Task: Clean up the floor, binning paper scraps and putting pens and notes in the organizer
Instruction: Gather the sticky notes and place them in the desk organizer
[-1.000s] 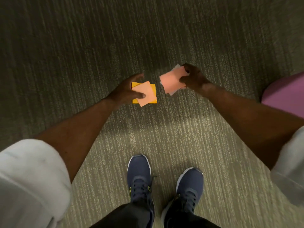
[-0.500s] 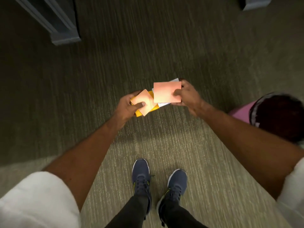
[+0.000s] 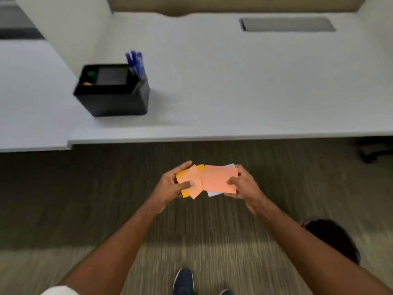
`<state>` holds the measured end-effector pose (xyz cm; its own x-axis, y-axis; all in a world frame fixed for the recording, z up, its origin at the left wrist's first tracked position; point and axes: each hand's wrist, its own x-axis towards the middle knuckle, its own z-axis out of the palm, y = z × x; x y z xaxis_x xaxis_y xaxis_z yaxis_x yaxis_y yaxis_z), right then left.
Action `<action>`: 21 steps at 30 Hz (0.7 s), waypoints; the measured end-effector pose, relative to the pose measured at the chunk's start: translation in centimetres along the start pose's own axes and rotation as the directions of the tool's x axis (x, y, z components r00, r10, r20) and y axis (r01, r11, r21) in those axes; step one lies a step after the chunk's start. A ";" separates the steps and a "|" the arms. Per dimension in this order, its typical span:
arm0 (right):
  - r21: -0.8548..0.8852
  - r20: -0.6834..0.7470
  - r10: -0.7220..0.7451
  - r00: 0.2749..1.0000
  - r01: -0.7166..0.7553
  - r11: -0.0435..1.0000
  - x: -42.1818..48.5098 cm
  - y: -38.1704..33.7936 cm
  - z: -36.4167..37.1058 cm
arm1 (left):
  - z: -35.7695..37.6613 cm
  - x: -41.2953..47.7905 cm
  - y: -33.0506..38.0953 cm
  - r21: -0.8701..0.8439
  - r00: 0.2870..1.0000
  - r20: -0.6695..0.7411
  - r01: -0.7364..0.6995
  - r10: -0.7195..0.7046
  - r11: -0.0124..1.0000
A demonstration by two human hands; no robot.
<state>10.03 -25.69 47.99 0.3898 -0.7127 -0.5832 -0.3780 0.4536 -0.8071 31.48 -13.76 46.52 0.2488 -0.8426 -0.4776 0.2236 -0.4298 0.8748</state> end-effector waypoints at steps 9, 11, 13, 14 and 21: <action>0.037 0.033 -0.004 0.999 0.003 0.999 -5.5 -8.8 5.5 | -5.3 -6.9 8.9 -0.047 0.994 -0.108 0.012 -0.017 0.999; 0.030 0.048 -0.002 0.999 0.001 1.000 -6.4 -10.8 6.9 | -6.7 -8.4 10.6 -0.036 0.989 -0.147 0.001 -0.006 0.999; 0.014 0.061 -0.004 0.998 0.003 1.000 -7.1 -12.9 8.4 | -8.1 -9.8 12.3 -0.043 0.983 -0.184 -0.024 0.016 0.999; 0.013 0.064 -0.007 0.998 0.006 1.000 -7.5 -14.0 9.2 | -8.7 -10.4 13.2 -0.056 0.979 -0.202 -0.044 0.032 0.997; 0.007 0.160 -0.081 0.984 0.081 0.997 -8.6 -21.3 13.3 | -11.4 -13.0 17.8 -0.081 0.917 -0.382 -0.155 0.113 0.985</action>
<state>25.89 -22.17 68.99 0.5483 -0.6525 -0.5230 -0.3395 0.3979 -0.8523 42.92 -6.72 67.38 0.6138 -0.6972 -0.3704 0.2576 -0.2666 0.9287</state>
